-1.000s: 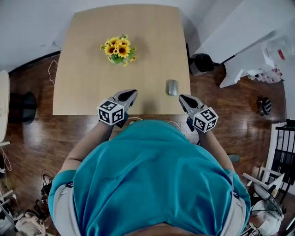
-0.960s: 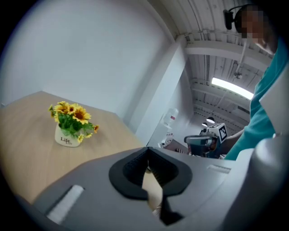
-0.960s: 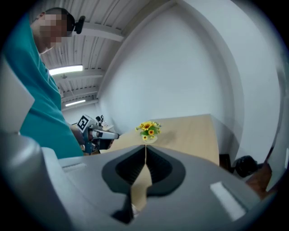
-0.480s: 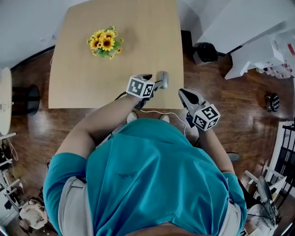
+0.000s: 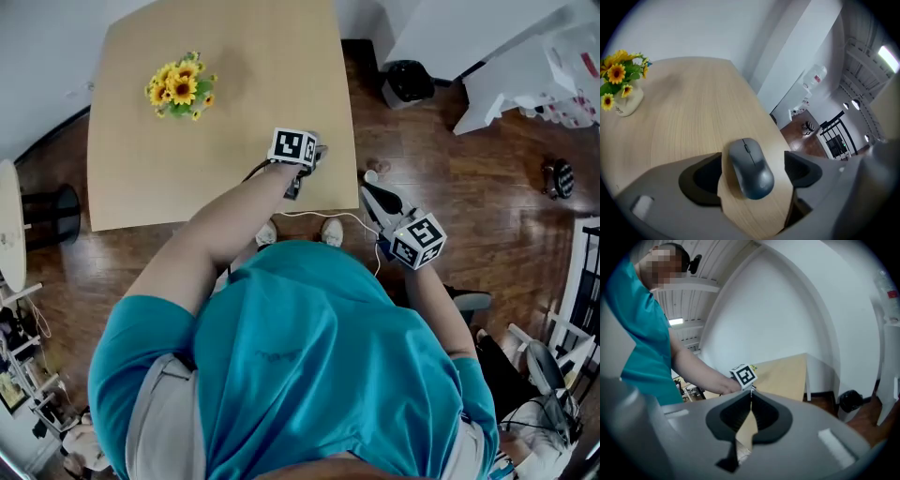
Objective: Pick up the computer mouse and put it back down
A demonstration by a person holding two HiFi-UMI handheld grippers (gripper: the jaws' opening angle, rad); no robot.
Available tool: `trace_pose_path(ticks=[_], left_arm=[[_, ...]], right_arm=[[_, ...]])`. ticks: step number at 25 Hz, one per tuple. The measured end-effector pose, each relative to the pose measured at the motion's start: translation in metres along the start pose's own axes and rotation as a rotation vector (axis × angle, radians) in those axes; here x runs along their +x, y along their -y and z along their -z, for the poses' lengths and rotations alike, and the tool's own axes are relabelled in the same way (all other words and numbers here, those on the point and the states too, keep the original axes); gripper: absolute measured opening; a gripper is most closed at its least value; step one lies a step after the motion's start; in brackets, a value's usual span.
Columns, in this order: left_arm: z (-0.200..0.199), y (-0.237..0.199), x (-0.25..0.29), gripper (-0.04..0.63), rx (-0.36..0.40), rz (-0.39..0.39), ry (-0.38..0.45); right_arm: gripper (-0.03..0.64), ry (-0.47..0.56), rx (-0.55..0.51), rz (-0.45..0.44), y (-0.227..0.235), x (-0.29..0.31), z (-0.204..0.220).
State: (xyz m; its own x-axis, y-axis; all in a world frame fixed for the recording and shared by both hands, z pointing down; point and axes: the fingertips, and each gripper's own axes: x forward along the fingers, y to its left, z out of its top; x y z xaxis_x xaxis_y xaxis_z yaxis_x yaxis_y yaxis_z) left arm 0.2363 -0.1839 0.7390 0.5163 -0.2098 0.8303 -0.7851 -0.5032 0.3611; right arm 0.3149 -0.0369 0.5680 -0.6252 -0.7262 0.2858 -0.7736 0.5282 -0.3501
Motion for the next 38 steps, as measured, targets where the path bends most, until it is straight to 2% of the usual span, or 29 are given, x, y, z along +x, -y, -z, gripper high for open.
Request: trace_pose_path(ticks=[4, 10, 12, 17, 19, 23, 26, 30, 35, 38], left_arm=[[0.005, -0.001, 0.018, 0.433, -0.011, -0.040, -0.054], [0.009, -0.011, 0.029, 0.436, 0.047, -0.136, -0.120], [0.012, -0.011, 0.041, 0.393, 0.094, -0.143, -0.130], [0.013, -0.011, 0.049, 0.377, 0.158, -0.143, -0.159], [0.013, -0.015, 0.045, 0.310, 0.171, -0.139, -0.164], [0.011, -0.026, 0.023, 0.281, 0.157, -0.155, -0.143], [0.009, -0.022, 0.014, 0.259, 0.105, -0.085, -0.082], [-0.006, -0.007, -0.011, 0.259, 0.086, 0.050, 0.059], [-0.025, 0.014, -0.074, 0.259, 0.120, 0.203, 0.230], [-0.030, 0.020, -0.114, 0.259, 0.112, 0.286, 0.329]], right_arm=[[0.006, -0.006, 0.017, 0.014, 0.008, -0.013, 0.009], [0.006, -0.002, 0.039, 0.035, 0.013, -0.021, 0.014], [0.006, -0.005, 0.044, 0.037, 0.014, -0.023, 0.016], [0.006, -0.012, 0.044, 0.039, 0.014, -0.023, 0.016], [0.006, -0.014, 0.043, 0.044, 0.015, -0.025, 0.017], [0.006, -0.017, 0.044, 0.048, 0.017, -0.027, 0.016], [0.006, -0.021, 0.036, 0.040, 0.016, -0.024, 0.015], [0.006, -0.020, 0.030, 0.027, 0.013, -0.015, 0.008], [0.006, -0.012, 0.012, -0.007, 0.003, 0.003, -0.007], [0.006, -0.006, -0.006, -0.031, -0.003, 0.016, -0.017]])
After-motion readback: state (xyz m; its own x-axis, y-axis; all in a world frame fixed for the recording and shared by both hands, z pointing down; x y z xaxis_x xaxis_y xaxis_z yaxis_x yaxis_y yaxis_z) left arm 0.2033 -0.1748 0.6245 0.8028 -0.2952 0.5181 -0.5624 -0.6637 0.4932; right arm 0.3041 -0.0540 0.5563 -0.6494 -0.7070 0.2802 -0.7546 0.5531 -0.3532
